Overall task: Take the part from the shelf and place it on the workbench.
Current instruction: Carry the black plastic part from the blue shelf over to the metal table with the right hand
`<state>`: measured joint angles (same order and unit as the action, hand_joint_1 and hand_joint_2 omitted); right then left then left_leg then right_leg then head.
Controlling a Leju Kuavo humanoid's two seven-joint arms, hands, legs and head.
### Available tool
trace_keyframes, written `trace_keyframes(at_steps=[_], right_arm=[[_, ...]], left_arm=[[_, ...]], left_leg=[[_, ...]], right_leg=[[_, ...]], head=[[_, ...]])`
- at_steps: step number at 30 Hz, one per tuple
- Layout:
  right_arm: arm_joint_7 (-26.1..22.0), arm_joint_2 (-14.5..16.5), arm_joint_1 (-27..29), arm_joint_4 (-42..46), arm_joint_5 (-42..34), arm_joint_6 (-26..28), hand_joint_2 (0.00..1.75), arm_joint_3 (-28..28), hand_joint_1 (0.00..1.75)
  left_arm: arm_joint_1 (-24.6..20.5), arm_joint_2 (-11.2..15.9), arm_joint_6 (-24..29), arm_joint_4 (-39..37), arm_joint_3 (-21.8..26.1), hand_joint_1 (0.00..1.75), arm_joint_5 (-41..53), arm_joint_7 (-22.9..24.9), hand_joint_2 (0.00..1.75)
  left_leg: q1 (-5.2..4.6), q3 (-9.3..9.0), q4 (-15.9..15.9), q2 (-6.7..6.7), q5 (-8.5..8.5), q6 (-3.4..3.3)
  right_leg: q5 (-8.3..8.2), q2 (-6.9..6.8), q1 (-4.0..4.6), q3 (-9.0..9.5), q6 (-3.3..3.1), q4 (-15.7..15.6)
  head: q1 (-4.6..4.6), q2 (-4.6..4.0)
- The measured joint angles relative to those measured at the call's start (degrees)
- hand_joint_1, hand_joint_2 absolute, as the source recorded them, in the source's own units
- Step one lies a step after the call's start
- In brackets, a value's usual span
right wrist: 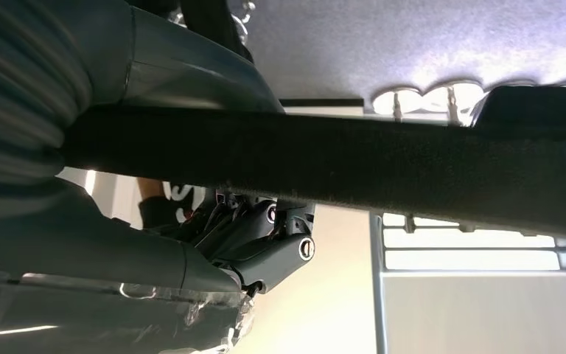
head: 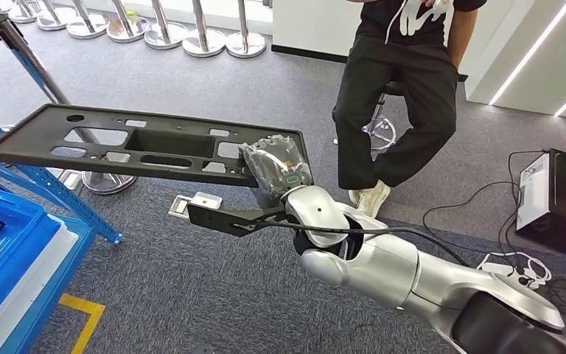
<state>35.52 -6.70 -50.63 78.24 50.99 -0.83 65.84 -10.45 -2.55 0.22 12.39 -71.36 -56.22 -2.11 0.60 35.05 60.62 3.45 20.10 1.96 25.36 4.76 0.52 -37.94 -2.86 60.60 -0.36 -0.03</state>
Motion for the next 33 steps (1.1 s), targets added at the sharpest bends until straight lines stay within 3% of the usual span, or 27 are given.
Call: trace_keyframes(at_steps=[1, 3, 6, 8, 9, 11, 13, 15, 18, 19, 22, 23, 24, 25, 27, 28, 30, 33], right_arm=[[0.2, 0.0, 0.0, -0.1, -0.1, 0.0, 1.75, 0.0, 1.75], [0.5, -0.1, -0.1, -0.5, -0.4, 0.0, 1.75, -0.2, 1.75], [0.5, -0.1, -0.2, -1.0, -0.5, 0.0, 1.75, -0.2, 1.75], [0.5, 0.0, 0.0, -1.3, -0.6, 0.0, 1.75, -0.1, 1.75], [0.4, 0.0, 0.2, -1.4, -0.6, 0.0, 1.75, 0.0, 1.75], [0.4, 0.0, 0.2, -1.6, -0.6, 0.0, 1.75, 0.0, 1.75], [0.4, 0.0, 0.1, -1.7, -0.6, 0.0, 1.75, -0.1, 1.75], [0.4, 0.0, 0.0, -1.8, -0.6, 0.0, 1.75, -0.1, 1.75], [0.4, 0.0, 0.0, -1.9, -0.6, 0.0, 1.75, -0.1, 1.75], [0.4, 0.1, 0.0, -1.9, -0.6, 0.0, 1.75, -0.1, 1.75], [0.2, 0.3, 0.1, -2.0, -0.6, 0.0, 1.75, 0.0, 1.75], [0.2, 0.3, 0.2, -2.1, -0.6, 0.0, 1.75, 0.1, 1.75], [0.2, 0.3, 0.3, -2.1, -0.6, -0.1, 1.75, 0.2, 1.75], [0.1, 0.4, 0.4, -2.1, -0.6, -0.1, 1.75, 0.2, 1.75], [0.2, 0.5, 0.4, -2.1, -0.6, -0.2, 1.75, 0.3, 1.75], [0.2, 0.6, 0.4, -2.1, -0.6, -0.3, 1.75, 0.4, 1.75], [0.2, 0.7, 0.4, -2.2, -0.6, -0.4, 1.75, 0.4, 1.75], [0.5, 0.7, 0.3, -2.3, -0.8, -0.6, 1.75, 0.4, 1.75]], left_arm=[[0.1, 0.0, 0.0, 0.0, 0.0, 0.00, 0.1, -0.5, 1.75], [0.2, -0.1, -0.1, 0.1, 0.0, 0.00, 0.2, -1.2, 1.75], [0.4, 0.0, -0.1, 0.1, 0.0, 0.00, 0.1, -1.2, 1.75], [0.3, 0.0, -0.1, 0.0, 0.0, 0.00, 0.0, -0.6, 1.75], [0.2, 0.0, -0.1, 0.0, 0.0, 0.00, 0.0, -0.3, 1.75], [0.1, 0.0, -0.1, 0.0, 0.0, 0.00, -0.1, 0.1, 1.75], [0.1, 0.0, -0.1, 0.0, 0.0, 0.00, -0.1, 0.3, 1.75], [0.2, 0.0, -0.1, 0.0, 0.0, 0.00, -0.1, 0.4, 1.75], [0.2, 0.1, -0.1, -0.1, 0.0, 0.00, -0.1, 0.4, 1.75], [0.2, 0.1, -0.1, -0.1, 0.0, 0.00, -0.2, 0.4, 1.75], [0.0, 0.2, -0.1, -0.1, 0.0, 0.00, -0.2, 0.4, 1.75], [-0.1, 0.2, -0.1, -0.1, 0.0, 0.00, -0.2, 0.4, 1.75], [-0.1, 0.2, -0.1, -0.1, 0.0, 0.00, -0.2, 0.5, 1.75], [-0.1, 0.2, -0.1, -0.1, 0.0, 0.00, -0.2, 0.6, 1.75], [-0.2, 0.1, -0.1, -0.1, 0.0, 0.00, -0.2, 0.8, 1.75], [-0.1, 0.1, -0.1, -0.1, 0.0, 0.00, -0.2, 0.9, 1.75], [-0.1, 0.0, -0.1, 0.0, 0.0, 0.00, -0.2, 0.9, 1.75], [-0.2, -0.3, -0.1, 0.2, 0.0, 0.00, -0.1, 0.7, 1.75]], left_leg=[[0.05, 0.00, -0.1, -0.40, -0.09, -0.35], [0.29, -0.36, -0.6, -1.16, -0.35, -0.94], [0.41, -0.61, -0.9, -2.33, -0.47, -1.39], [0.41, -0.69, -0.9, -3.00, -0.39, -1.33], [0.42, -0.80, -0.9, -3.32, -0.30, -1.26], [0.45, -1.16, -0.9, -3.88, -0.05, -0.97], [0.24, -1.44, -1.1, -4.31, 0.08, -0.46], [0.03, -1.64, -1.5, -4.65, 0.05, 0.17], [0.04, -1.84, -0.9, -4.70, 0.97, 1.11], [0.00, -1.18, 1.0, -4.38, 2.23, 1.29], [-0.44, 3.57, 11.9, -3.46, 7.52, 1.36], [-0.60, 4.73, 14.4, -3.38, 8.16, 1.26], [-0.72, 4.94, 14.8, -3.33, 7.59, 1.08], [-0.79, 4.23, 13.1, -3.25, 5.99, 0.84], [-0.77, 1.38, 5.8, -2.13, 1.66, 0.24], [-0.62, 0.17, 2.3, -1.37, 0.32, -0.03], [-0.58, -0.71, -0.7, -0.45, -0.29, -0.52], [-0.33, -1.14, -1.7, -1.31, -0.49, -1.32]], right_leg=[[0.00, 0.23, -0.11, -0.18, 0.27, 0.1], [1.08, -0.96, -0.03, -0.87, 0.97, 1.7], [5.54, -3.95, -0.57, -5.38, 2.15, 11.2], [6.24, -4.51, -1.09, -7.50, 2.51, 15.3], [5.02, -4.67, -1.26, -6.93, 2.57, 14.1], [1.40, -5.53, -1.32, -3.08, 2.49, 6.5], [-0.29, -6.52, -0.83, -0.10, 2.05, 0.5], [-0.17, -6.33, -0.38, 0.24, 1.42, -0.6], [-0.44, -5.40, -0.65, 0.55, 0.33, -1.3], [-0.55, -5.20, -0.76, 0.74, -0.06, -1.6], [-0.49, -4.28, -0.41, 1.01, -0.83, -1.7], [-0.45, -3.82, -0.21, 1.08, -0.93, -1.7], [-0.43, -3.30, -0.04, 1.16, -0.99, -1.7], [-0.42, -2.74, 0.11, 1.24, -1.01, -1.6], [-0.38, -1.64, 0.35, 1.32, -0.98, -1.4], [-0.36, -1.16, 0.45, 1.16, -0.92, -1.2], [-0.45, -0.39, 0.40, 0.64, -0.58, -0.9], [-0.32, -0.01, 0.53, 0.34, 0.30, -0.8]], head=[[0.04, -0.01], [0.41, -0.01], [1.44, 0.00], [1.86, 0.00], [2.12, 0.00], [2.55, 0.00], [2.77, -0.01], [2.66, -0.01], [2.12, 0.01], [1.75, 0.00], [0.39, -0.01], [0.12, -0.01], [-0.03, -0.01], [-0.16, 0.00], [-0.35, 0.00], [-0.42, -0.01], [-0.33, -0.01], [-0.42, 0.00]])
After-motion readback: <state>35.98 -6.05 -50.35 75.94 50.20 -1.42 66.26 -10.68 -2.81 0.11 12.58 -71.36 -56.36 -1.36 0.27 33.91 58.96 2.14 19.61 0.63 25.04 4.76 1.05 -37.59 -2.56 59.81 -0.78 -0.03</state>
